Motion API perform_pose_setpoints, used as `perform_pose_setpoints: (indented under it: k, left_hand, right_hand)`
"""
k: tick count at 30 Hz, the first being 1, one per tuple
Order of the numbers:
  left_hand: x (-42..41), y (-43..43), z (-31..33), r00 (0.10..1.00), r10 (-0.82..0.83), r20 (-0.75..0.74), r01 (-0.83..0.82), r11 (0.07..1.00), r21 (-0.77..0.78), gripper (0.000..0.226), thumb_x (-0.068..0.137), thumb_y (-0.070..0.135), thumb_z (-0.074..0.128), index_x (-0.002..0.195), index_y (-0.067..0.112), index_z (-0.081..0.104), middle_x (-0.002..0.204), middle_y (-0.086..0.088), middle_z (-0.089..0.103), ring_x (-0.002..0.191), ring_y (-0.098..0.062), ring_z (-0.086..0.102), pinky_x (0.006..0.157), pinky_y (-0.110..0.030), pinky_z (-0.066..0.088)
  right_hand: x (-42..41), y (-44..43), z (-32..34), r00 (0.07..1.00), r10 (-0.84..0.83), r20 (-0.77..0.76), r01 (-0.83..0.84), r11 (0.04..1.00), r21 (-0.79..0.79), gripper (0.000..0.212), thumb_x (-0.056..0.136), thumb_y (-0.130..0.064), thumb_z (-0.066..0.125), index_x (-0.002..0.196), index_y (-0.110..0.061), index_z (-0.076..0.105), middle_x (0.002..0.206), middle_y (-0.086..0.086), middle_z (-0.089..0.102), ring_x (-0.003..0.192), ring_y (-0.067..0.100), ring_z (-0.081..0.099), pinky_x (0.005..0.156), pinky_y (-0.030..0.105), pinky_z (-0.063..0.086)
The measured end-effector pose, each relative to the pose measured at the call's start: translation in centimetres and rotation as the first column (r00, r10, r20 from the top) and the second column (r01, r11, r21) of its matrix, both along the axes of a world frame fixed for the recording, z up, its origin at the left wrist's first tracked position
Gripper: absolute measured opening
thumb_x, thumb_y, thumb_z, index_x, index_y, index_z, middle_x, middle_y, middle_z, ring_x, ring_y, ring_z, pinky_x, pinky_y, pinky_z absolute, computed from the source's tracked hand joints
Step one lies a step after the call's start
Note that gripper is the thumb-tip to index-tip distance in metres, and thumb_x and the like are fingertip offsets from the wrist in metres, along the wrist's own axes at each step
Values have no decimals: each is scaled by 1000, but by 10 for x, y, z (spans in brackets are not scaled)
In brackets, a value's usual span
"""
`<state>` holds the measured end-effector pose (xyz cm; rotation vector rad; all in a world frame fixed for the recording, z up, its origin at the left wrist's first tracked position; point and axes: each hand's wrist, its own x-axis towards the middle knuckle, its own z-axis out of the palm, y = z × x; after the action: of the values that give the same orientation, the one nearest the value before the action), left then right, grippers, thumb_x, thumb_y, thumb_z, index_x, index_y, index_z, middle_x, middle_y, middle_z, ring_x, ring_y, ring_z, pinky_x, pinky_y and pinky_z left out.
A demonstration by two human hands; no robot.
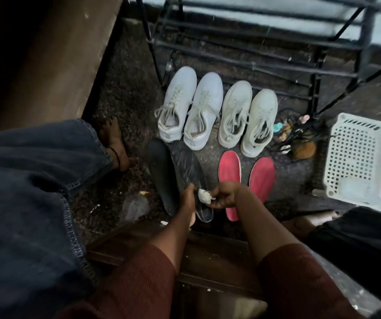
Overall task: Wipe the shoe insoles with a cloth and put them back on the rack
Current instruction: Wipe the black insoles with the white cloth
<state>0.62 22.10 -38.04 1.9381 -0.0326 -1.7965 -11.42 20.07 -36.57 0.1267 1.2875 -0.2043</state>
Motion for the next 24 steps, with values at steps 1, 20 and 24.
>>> perform_pose_setpoints:
  k: [1,20,24]
  left_hand:
    - [-1,-1,12,997,35,-69,-35,999,-5,34,80,23,47,63,-3,60,54,-10,65,58,-27,61,61,-29,49]
    - [20,-55,237,682,-190,-706,-214,871,-441,53,80,36,51,120,2,61,121,-20,58,105,-31,59,102,-43,40]
    - [18,-59,281,602,-246,-760,-274,830,-486,39,62,26,79,87,-4,72,86,-19,70,81,-29,71,71,-38,59]
  right_hand:
    - [2,-1,11,1000,22,-8,-22,1000,-22,39,94,10,19,76,5,54,51,15,63,40,23,62,35,32,50]
    - [32,-6,262,797,-426,-428,-315,311,-896,19,79,0,65,84,-18,69,80,2,68,72,13,62,67,33,50]
    - [49,-23,294,451,-444,-774,-882,-90,-462,24,77,1,56,93,-7,72,92,12,68,84,29,63,73,38,52]
